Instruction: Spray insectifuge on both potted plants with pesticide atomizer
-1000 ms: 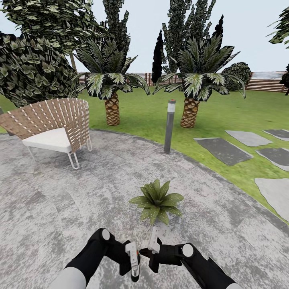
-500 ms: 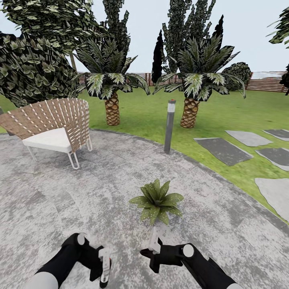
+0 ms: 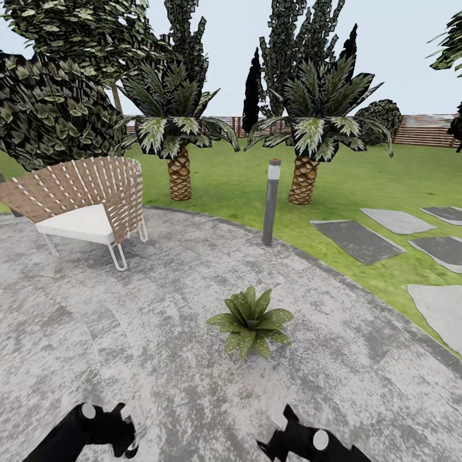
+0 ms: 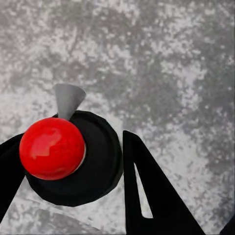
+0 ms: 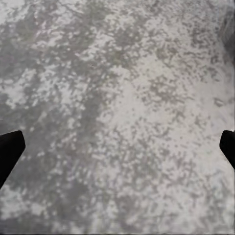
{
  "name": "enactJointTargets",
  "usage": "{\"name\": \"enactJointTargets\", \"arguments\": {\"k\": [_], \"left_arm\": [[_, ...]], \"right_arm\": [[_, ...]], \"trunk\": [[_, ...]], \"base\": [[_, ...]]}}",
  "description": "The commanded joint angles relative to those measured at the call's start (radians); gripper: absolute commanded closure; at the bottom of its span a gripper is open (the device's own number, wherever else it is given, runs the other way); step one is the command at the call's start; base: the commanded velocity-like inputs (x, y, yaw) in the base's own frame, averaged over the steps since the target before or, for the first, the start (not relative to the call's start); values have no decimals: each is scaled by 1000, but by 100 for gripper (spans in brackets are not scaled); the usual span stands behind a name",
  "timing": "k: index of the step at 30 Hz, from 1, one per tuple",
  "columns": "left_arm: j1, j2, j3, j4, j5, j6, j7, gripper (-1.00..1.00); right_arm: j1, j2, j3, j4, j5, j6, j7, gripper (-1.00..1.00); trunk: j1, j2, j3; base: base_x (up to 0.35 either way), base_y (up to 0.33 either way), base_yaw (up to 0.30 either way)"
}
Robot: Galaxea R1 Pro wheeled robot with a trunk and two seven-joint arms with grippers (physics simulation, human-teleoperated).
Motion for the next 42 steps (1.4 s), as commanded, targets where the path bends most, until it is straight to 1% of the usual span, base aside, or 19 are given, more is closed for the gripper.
{"name": "enactJointTargets", "arguments": {"k": [1, 2, 3, 4, 5, 6, 7, 8, 9, 10, 11, 13, 15, 16, 19, 28, 32, 39, 42], "left_arm": [[-1, -11, 32, 40, 38, 1, 63, 100], [-1, -19, 51, 80, 79, 0, 126, 100], [-1, -27, 70, 145, 152, -26, 234, 100], [-1, -30, 77, 183, 200, -63, 300, 100], [-1, -32, 82, 218, 248, -111, 358, 100], [0, -32, 87, 270, 323, -187, 437, 100], [0, -32, 89, 322, 398, -251, 508, 100], [2, -31, 90, 353, 444, -284, 551, 100], [9, -28, 90, 387, 499, -315, 604, 100], [17, -27, 90, 399, 523, -327, 628, 100], [30, -27, 90, 409, 545, -339, 650, 100], [42, -28, 90, 415, 559, -346, 663, 100], [58, -28, 90, 419, 567, -349, 670, 100], [63, -28, 89, 420, 569, -350, 671, 100], [69, -31, 87, 422, 569, -350, 671, 100], [71, -31, 88, 428, 571, -350, 661, 100], [71, -33, 81, 428, 561, -350, 664, 100], [72, -32, 82, 429, 564, -350, 669, 100], [74, -32, 82, 430, 569, -350, 671, 100]], "right_arm": [[0, 2, -1, 55, 7, -27, -55, -100], [0, 4, -1, 100, 3, -54, -99, -100], [1, 6, -1, 171, -30, -107, -172, -100], [2, 7, -1, 212, -70, -141, -219, -100], [3, 7, -1, 247, -123, -170, -262, -100], [4, 8, -1, 285, -215, -206, -316, -100], [5, 7, -1, 309, -304, -231, -353, -100], [6, 6, -1, 321, -357, -244, -368, -100], [7, 2, -1, 333, -420, -256, -381, -100], [8, -2, -1, 338, -455, -261, -386, -100], [8, -11, 0, 345, -504, -266, -397, -100], [9, -25, 0, 353, -569, -269, -428, -100], [9, -33, 1, 357, -626, -269, -454, -100], [9, -34, 2, 357, -636, -269, -458, -100], [9, -30, 3, 358, -645, -268, -461, -100], [9, -22, 4, 356, -648, -267, -463, -100], [9, -21, 3, 357, -649, -267, -463, -100], [9, -20, 3, 358, -649, -267, -464, -100], [17, -14, 3, 358, -649, -267, -465, -100]], "trunk": [[0, 0, -1], [0, 0, -1], [0, 0, -1], [0, 0, -1], [0, 0, -1], [0, 0, -1], [0, 0, -1], [0, 0, -1], [0, 0, -1], [0, 0, -1], [0, 0, -1], [0, 0, -1], [0, 0, -1], [0, 0, -1], [0, 0, -1], [0, 0, -1], [0, 0, -1], [0, 0, -1], [0, 0, -1]], "base": [[0, 0, 0], [0, 0, 0], [0, 0, 0], [0, 0, 0], [0, 0, 0], [0, 0, 0], [0, 0, 0], [0, 0, 0], [0, 0, 0], [0, 0, 0], [0, 0, 0], [0, 0, 0], [0, 0, 0], [0, 0, 0], [0, 0, 0], [0, 0, 0], [0, 0, 0], [0, 0, 262], [-121, 0, 279]]}}
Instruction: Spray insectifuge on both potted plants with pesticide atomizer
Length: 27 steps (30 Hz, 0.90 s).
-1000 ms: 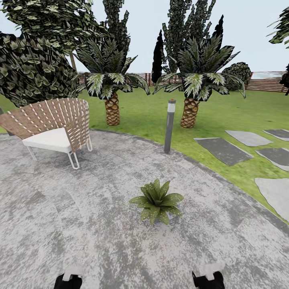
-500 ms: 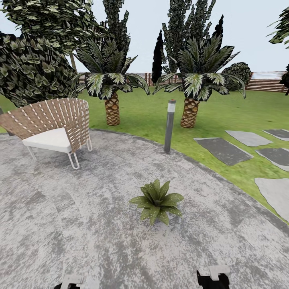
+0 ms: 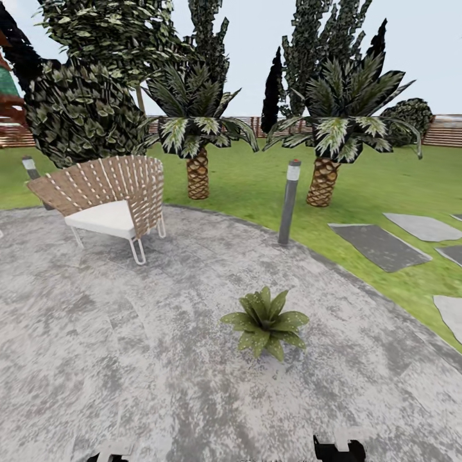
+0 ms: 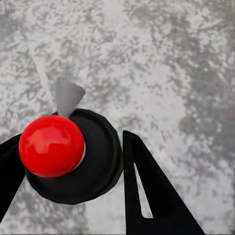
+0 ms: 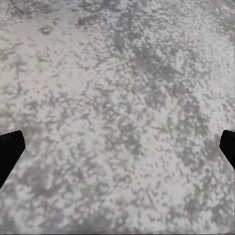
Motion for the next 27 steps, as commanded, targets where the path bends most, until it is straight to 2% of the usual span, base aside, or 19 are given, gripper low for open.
{"name": "enactJointTargets", "arguments": {"k": [1, 4, 9, 18, 27], "left_arm": [[-1, 0, 9, 1, -6, -3, -5, 100], [0, 0, 10, 1, -5, -3, -3, 100], [0, 0, 13, 1, -3, -3, -3, 100], [0, 0, 16, 0, -3, -3, -2, 100], [0, -1, 15, 0, -4, -1, -3, 100]], "right_arm": [[2, 3, 9, -1, -6, -1, -5, -100], [7, 15, 9, -1, -6, -1, -5, -100], [9, 20, 9, -1, -6, -1, -5, -100], [10, 21, 9, -1, -6, -1, -5, -100], [10, 21, 9, -1, -6, -1, -5, -100]], "trunk": [[-1, 0, -1], [-1, 0, -1], [-1, 0, -1], [-1, 0, -8], [-1, 0, -17]], "base": [[-253, 5, 280], [-302, 71, 280], [-233, 207, 280], [-15, 284, 257], [0, 24, 223]]}}
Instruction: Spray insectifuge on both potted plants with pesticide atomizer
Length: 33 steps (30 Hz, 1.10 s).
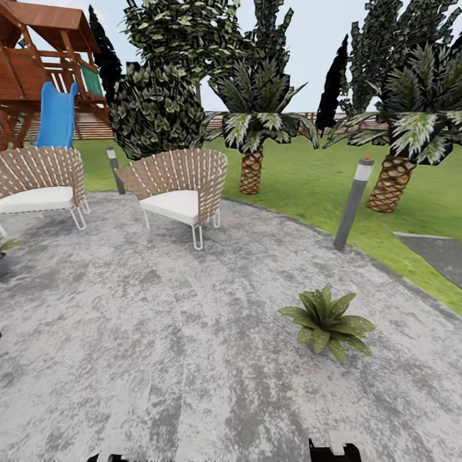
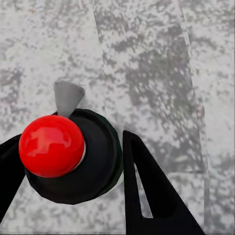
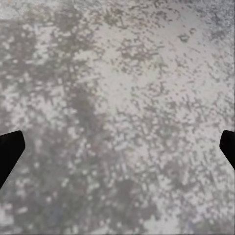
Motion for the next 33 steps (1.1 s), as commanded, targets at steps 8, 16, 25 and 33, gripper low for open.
{"name": "enactJointTargets", "arguments": {"k": [8, 16, 25, 33], "left_arm": [[-1, -4, 4, 2, -13, -2, -5, 100], [-1, -5, 14, 0, -3, 0, 51, 100], [-1, -6, 10, 2, -7, -4, 101, 100], [-1, -7, 10, 2, -8, -4, 101, 100]], "right_arm": [[0, 0, 9, -1, -6, -1, -5, -100], [0, 0, 9, -1, -6, -1, -5, -100], [0, 1, 9, -1, -6, -1, -5, -100], [0, 1, 9, -1, -5, -1, -5, -100]], "trunk": [[0, 0, -11], [0, 0, -21], [0, 0, -32], [0, 0, -42]], "base": [[0, 0, 190], [0, 0, 182], [0, 0, 182], [26, 0, 182]]}}
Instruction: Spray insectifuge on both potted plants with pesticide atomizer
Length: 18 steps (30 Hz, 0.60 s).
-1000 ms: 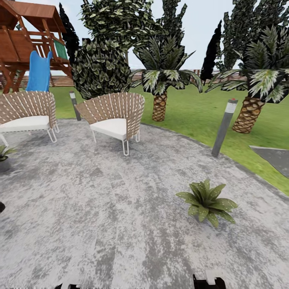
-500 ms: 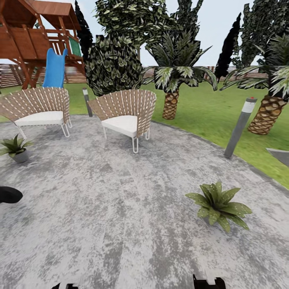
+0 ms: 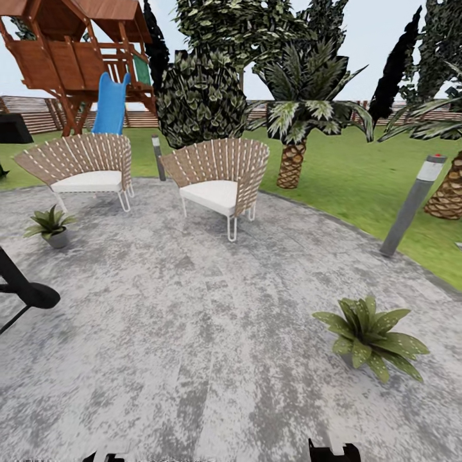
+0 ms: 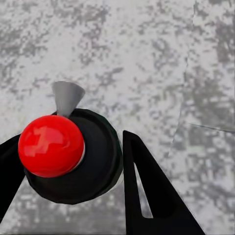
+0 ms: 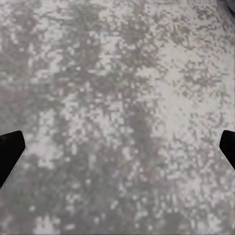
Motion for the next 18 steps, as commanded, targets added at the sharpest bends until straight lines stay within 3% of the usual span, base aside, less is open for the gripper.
{"name": "enactJointTargets", "arguments": {"k": [1, 9, 18], "left_arm": [[-1, 0, 9, 1, -8, -3, -3, 100], [-1, -5, 9, 1, -10, -3, -3, 100], [-1, -5, 9, 1, -8, -3, -3, 100]], "right_arm": [[0, 0, 9, -1, -5, -1, -5, -100], [0, 0, 9, -1, -5, -1, -5, -100], [0, 0, 10, -1, -5, -1, -5, -100]], "trunk": [[0, 0, -2], [0, 0, -12], [0, 0, -23]], "base": [[8, 0, 182], [49, 0, 182], [304, 0, 179]]}}
